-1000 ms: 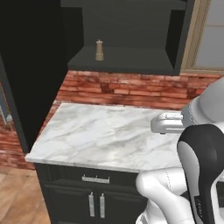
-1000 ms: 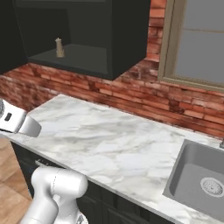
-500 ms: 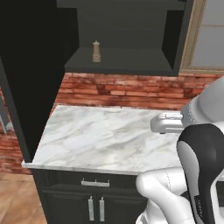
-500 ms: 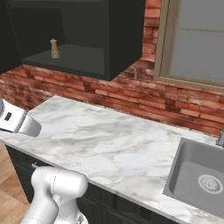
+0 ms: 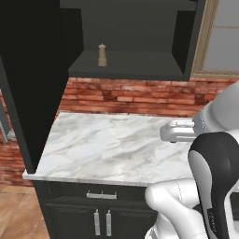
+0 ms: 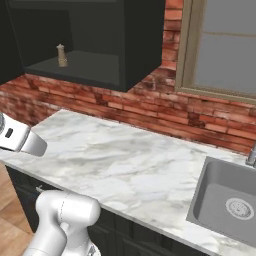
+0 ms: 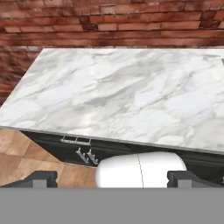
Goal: Take 2 condiments from the cabinet and move them on the counter near the stove.Make sure the condiments are lined up with each other, next to each other.
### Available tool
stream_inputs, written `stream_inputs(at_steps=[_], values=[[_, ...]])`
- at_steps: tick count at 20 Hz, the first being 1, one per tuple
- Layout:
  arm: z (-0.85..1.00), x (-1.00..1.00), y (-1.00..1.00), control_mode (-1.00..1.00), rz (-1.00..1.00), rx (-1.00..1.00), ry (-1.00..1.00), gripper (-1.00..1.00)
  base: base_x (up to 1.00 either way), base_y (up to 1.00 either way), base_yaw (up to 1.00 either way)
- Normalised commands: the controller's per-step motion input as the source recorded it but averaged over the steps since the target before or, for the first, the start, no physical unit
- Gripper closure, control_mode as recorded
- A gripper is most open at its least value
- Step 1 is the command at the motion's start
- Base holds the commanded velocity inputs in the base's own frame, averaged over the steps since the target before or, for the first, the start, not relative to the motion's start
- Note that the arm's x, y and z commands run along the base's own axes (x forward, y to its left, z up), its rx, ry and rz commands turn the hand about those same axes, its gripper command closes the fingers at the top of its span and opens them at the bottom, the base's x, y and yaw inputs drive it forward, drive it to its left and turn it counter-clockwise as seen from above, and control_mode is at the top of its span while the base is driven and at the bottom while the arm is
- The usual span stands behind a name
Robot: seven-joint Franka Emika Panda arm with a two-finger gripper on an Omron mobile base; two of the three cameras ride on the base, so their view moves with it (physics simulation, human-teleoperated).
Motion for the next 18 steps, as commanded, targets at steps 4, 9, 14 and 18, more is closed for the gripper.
stream_inputs(at_steps=[4,9,14,18], values=[[0.00,0.00,0.00,1.00,0.00,0.00,0.00,-1.00,0.00,0.00,0.02],[0.00,0.00,0.01,-1.00,0.16,0.00,-0.02,-1.00,0.00,0.00,0.00],[0.03,0.00,0.04,-1.00,0.24,0.00,-0.08,-1.00,0.00,0.00,0.00],[0.30,0.08,0.30,-1.00,0.05,0.00,-0.12,-1.00,0.00,0.00,0.00]])
